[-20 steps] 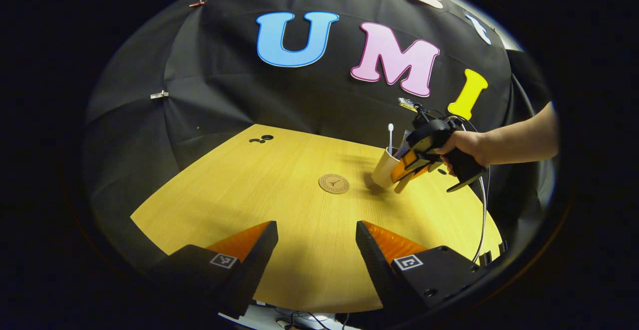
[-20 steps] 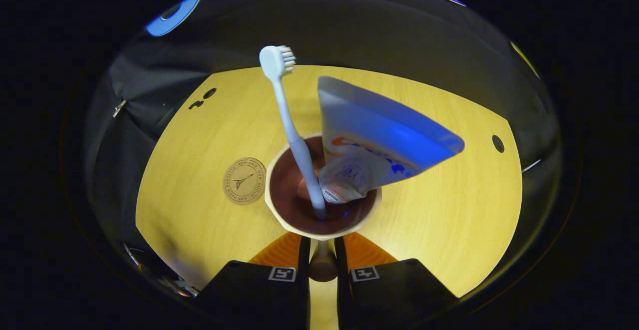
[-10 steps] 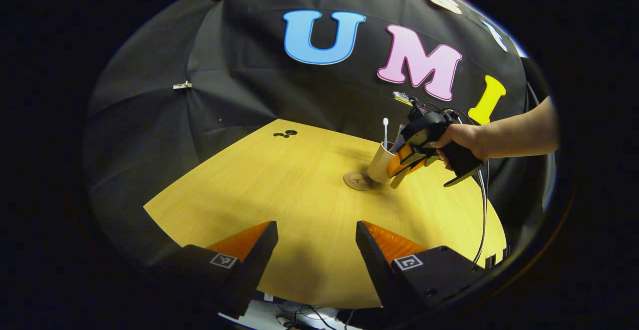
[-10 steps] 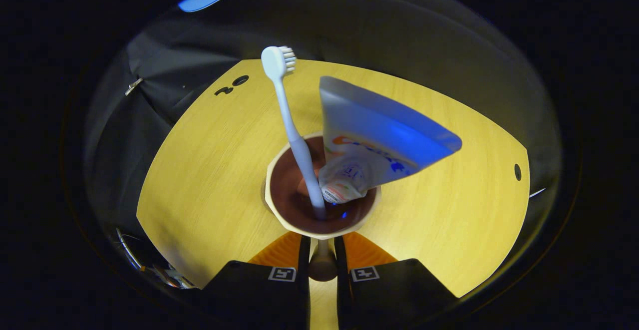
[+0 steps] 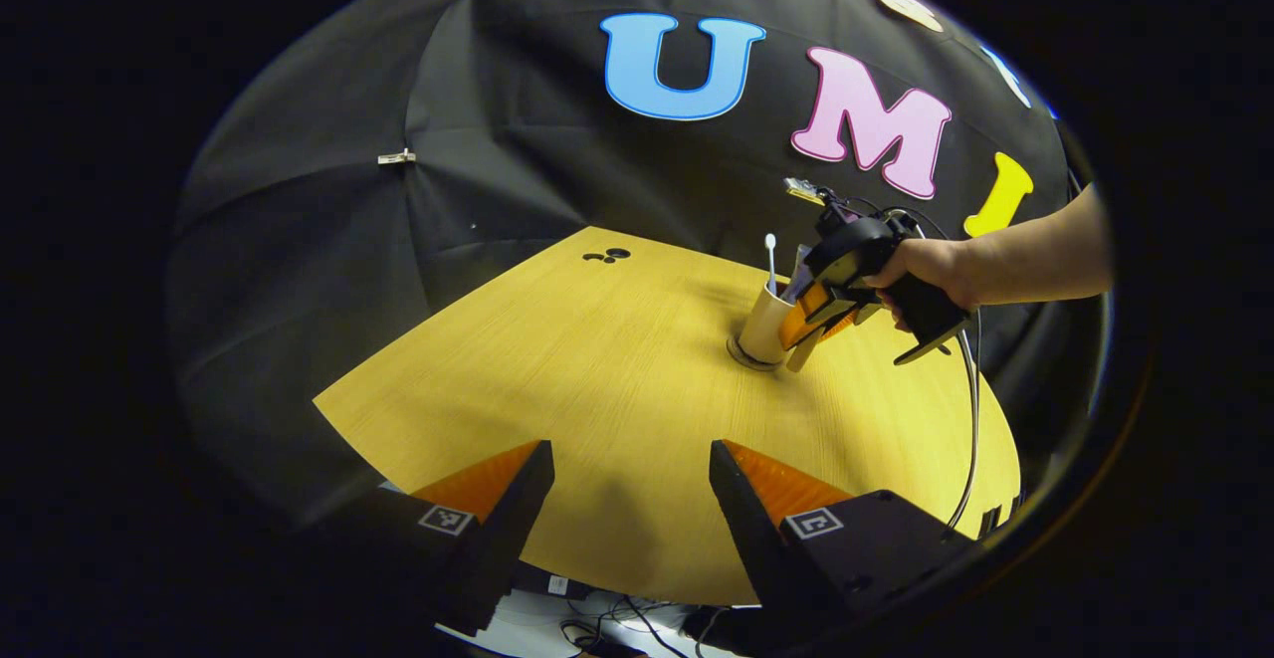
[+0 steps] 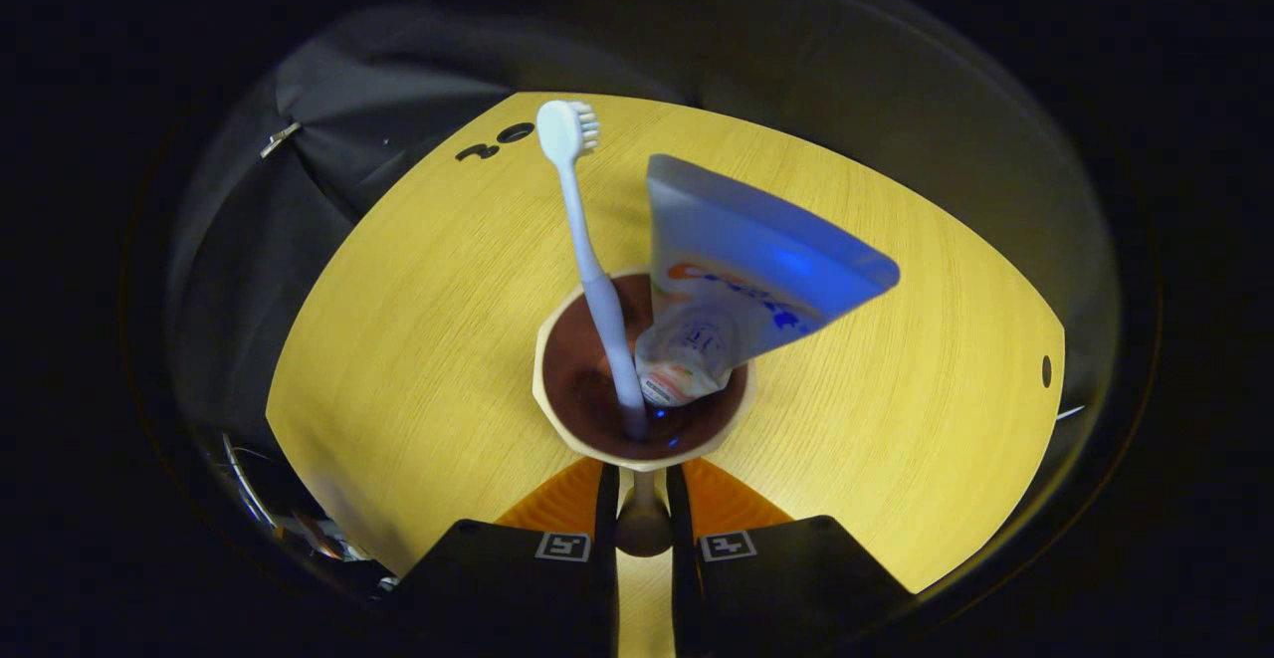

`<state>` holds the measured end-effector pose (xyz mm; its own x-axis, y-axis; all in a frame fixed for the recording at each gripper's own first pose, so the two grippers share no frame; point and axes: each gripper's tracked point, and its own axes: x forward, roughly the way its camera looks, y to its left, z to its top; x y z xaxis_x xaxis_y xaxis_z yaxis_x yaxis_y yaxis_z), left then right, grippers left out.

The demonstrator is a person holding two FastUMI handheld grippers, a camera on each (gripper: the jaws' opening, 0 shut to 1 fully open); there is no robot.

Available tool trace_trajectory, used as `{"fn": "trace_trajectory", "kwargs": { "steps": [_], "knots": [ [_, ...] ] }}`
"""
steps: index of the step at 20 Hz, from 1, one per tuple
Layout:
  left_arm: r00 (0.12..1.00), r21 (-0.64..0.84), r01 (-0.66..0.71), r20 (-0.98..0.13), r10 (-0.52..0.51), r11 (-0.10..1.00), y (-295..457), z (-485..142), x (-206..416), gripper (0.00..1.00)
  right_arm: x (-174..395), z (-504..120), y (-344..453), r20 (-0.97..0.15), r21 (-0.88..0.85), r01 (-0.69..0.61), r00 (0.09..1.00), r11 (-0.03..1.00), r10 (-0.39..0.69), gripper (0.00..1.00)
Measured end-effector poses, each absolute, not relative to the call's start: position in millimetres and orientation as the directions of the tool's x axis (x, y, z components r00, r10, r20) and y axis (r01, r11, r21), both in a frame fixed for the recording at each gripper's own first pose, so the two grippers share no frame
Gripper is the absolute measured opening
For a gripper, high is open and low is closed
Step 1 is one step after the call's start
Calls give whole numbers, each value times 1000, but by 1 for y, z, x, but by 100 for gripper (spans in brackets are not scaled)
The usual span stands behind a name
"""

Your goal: Put the toothbrush and toothpaste on the desktop into the cup, then pick up the cup and place it on the coaster on the desktop.

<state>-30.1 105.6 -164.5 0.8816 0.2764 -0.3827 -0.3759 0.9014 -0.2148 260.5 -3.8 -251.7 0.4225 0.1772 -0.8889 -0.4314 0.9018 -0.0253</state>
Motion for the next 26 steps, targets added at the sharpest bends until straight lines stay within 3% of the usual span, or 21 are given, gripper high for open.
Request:
{"fn": "trace_trajectory", "kwargs": {
  "steps": [3,4,5,8,9,13,14,20,26],
  "knots": [
    [880,-209,-374,-387,275,904,107,-165,-32,98,262,-252,-5,-889,-36,-430,426,902,168,25],
    [880,-206,-372,-388,274,905,107,-167,-32,98,261,-253,-4,-889,-39,-431,426,901,165,19],
    [881,-203,-369,-388,271,907,107,-166,-31,98,260,-252,-5,-891,-42,-437,423,898,164,25],
    [886,-197,-357,-381,264,913,106,-162,-30,98,258,-243,-1,-878,-41,-449,443,893,182,30],
    [889,-196,-351,-378,260,916,106,-160,-28,98,256,-236,-2,-869,-37,-449,456,893,193,39],
    [906,-189,-310,-356,229,932,102,-152,-24,98,244,-196,-8,-811,-26,-452,531,892,245,94],
    [911,-186,-296,-349,219,937,100,-150,-24,98,241,-186,-11,-794,-29,-452,553,891,254,99],
    [946,-173,-197,-293,141,965,87,-118,-16,98,193,-102,-37,-612,12,-389,726,921,315,98],
    [978,-170,-125,-188,92,978,65,-66,-16,98,105,-53,-77,-366,41,-262,894,964,259,99]
  ]
}}
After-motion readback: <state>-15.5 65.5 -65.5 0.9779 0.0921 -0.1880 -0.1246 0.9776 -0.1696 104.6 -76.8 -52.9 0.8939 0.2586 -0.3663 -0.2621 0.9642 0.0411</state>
